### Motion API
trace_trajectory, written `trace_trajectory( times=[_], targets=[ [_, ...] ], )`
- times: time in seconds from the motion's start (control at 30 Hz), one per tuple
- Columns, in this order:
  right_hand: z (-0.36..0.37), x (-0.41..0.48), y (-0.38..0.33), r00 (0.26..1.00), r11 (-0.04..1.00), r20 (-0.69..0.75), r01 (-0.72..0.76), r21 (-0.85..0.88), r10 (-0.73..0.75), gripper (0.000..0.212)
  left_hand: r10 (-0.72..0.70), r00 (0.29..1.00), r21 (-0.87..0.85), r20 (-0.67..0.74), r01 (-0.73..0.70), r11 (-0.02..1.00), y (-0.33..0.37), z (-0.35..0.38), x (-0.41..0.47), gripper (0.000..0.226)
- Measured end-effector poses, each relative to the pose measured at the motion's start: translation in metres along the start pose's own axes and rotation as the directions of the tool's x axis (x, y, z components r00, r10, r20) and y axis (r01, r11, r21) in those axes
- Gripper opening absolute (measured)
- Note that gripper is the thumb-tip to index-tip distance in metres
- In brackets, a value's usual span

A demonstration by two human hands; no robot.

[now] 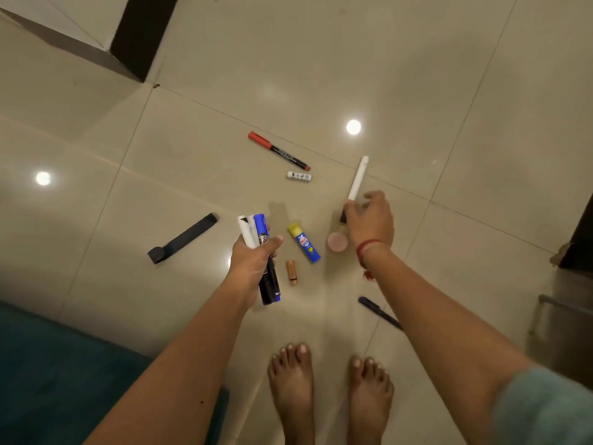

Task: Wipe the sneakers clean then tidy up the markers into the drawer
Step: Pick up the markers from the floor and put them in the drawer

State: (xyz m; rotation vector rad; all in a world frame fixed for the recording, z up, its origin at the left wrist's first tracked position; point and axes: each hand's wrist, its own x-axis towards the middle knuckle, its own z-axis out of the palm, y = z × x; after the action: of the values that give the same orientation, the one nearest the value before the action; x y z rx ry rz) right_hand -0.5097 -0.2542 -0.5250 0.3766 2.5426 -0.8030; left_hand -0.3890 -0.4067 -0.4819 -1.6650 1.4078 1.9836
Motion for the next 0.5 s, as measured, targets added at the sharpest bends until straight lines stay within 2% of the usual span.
trace_trajectory(
  times=[0.07, 0.13, 0.23, 0.33, 0.43, 0.5],
  targets=[
    [0.005, 0.026, -0.001, 1.000, 0.989, -0.002, 0.007, -0.145, -0.008, 0.035, -0.015, 1.000, -0.043, 0.016, 0.016, 0.999, -0.005, -0.002, 0.004, 0.021],
    [0.008, 0.039, -0.002, 1.000, 0.990, 0.000, 0.000, -0.138, 0.000, 0.024, -0.040, 0.999, -0.067, 0.032, 0.042, 0.997, -0.008, -0.003, 0.004, 0.026],
    [0.000, 0.035, -0.003, 0.999, 0.998, 0.021, -0.051, 0.040, 0.050, 0.019, -0.071, 0.997, -0.089, 0.042, 0.075, 0.993, -0.009, -0.003, -0.003, 0.044],
    [-0.020, -0.008, -0.014, 1.000, 0.963, -0.001, 0.029, 0.270, -0.030, 0.017, -0.098, 0.995, -0.142, 0.033, 0.102, 0.985, -0.002, 0.000, -0.017, 0.059],
    [-0.034, -0.079, -0.026, 0.987, 0.902, 0.092, 0.081, 0.424, -0.132, 0.023, -0.097, 0.995, -0.191, 0.033, 0.102, 0.976, 0.005, 0.004, -0.033, 0.058],
    [-0.036, -0.122, -0.031, 0.966, 0.893, 0.192, 0.071, 0.444, -0.172, 0.025, -0.065, 0.996, -0.226, 0.054, 0.076, 0.971, 0.009, 0.007, -0.043, 0.050]
  ],
)
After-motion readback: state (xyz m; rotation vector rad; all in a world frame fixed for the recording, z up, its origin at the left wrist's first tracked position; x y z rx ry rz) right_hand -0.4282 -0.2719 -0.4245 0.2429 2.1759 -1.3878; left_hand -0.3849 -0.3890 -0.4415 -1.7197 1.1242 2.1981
